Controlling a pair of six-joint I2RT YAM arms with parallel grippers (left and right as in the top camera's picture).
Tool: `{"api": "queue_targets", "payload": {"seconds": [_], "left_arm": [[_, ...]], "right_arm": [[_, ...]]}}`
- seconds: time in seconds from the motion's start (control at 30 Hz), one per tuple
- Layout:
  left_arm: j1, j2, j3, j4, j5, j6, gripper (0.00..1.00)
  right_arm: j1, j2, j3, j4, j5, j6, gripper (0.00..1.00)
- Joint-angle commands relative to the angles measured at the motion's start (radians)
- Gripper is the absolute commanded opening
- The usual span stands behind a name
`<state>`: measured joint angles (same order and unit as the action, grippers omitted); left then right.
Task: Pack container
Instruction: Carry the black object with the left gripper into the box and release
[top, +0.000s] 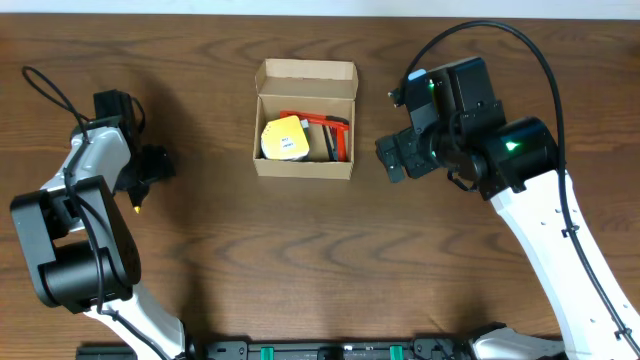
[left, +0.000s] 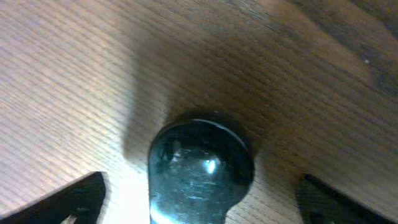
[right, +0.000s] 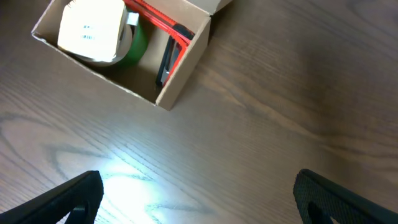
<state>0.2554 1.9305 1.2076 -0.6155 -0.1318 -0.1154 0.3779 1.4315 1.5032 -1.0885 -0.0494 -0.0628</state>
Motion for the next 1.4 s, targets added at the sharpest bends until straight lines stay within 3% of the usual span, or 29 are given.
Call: {"api": "queue_targets", "payload": {"seconds": [0.0,0.27,0.73,0.97,1.13,1.37], "left_arm": [[0.003,0.048,-0.012,-0.008,-0.002,0.015,0.82],[0.010,0.048,-0.012,-0.018,-0.002,0.015,0.55],[0.010,0.048,0.006,-0.081,0.004,-0.027,0.31],[-0.009,0.038,0.183,-0.236,0.133,-0.050,0.19],[-0.092,-0.005,0.360,-0.325,0.159,-0.069,0.17],[-0.363,-0.064,0.496,-0.303,0.276,-0.103,0.16]], "right_arm": [[-0.006,0.002,-0.001,-0.002,0.000,-0.010,0.99],[-0.006,0.002,-0.001,-0.002,0.000,-0.010,0.99],[-0.006,0.002,-0.001,-0.002,0.000,-0.010,0.99],[-0.006,0.002,-0.001,-0.002,0.000,-0.010,0.99],[-0.006,0.002,-0.001,-0.002,0.000,-0.010,0.99],[-0.006,0.002,-0.001,-0.002,0.000,-0.010,0.99]]}}
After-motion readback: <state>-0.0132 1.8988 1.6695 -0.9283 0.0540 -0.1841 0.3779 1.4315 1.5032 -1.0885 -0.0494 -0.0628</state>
